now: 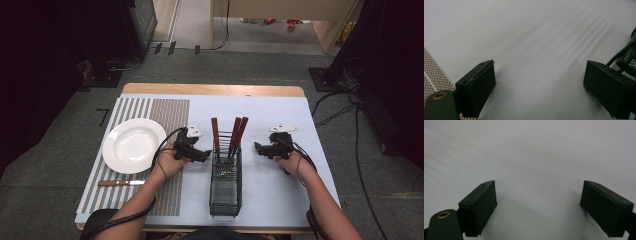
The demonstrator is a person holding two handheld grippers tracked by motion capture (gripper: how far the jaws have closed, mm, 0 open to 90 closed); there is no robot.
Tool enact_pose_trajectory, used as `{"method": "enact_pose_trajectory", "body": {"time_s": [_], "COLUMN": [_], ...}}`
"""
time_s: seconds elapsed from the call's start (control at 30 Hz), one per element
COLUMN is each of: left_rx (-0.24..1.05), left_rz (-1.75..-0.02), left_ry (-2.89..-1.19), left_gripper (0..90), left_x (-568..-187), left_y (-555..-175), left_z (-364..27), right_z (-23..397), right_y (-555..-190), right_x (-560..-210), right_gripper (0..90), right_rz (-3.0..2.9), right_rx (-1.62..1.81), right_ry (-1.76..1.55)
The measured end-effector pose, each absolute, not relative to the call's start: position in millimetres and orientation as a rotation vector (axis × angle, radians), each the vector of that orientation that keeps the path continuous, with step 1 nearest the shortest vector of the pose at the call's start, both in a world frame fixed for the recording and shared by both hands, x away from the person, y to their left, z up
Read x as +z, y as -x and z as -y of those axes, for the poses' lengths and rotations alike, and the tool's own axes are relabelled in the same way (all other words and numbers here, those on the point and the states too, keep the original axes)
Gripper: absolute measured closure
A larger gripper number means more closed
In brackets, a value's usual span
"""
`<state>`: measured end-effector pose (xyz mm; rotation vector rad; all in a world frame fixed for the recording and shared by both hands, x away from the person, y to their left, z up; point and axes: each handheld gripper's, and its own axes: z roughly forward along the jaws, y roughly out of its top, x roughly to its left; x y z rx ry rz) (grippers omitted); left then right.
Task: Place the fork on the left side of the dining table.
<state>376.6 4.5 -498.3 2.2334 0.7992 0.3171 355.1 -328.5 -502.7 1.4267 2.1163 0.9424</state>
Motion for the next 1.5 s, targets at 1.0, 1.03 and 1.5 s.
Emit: {"method": "enact_pose_trajectory", "body": {"time_s": [1.0,1.03,1.5], "left_rx": [0.338,0.340,0.252], "left_rz": [-0.854,-0.862,-0.950], "left_ry": [-2.221,-2.219,-2.233], "left_gripper": [10.3,11.9,29.3], "left_x": [-497.7,-497.4,-485.4], "left_y": [-375.3,-375.3,-386.3], "left_z": [0.0,0.2,-7.2], "right_z": [328.9,328.9,329.0], "right_y": [-355.4,-355.4,-355.2], "right_x": [-502.8,-502.8,-502.8], "right_gripper": [13.0,13.0,13.0], "right_rz": [-2.116,-2.117,-2.116], "right_rx": [0.947,0.947,0.947], "right_ry": [-1.426,-1.426,-1.429]}}
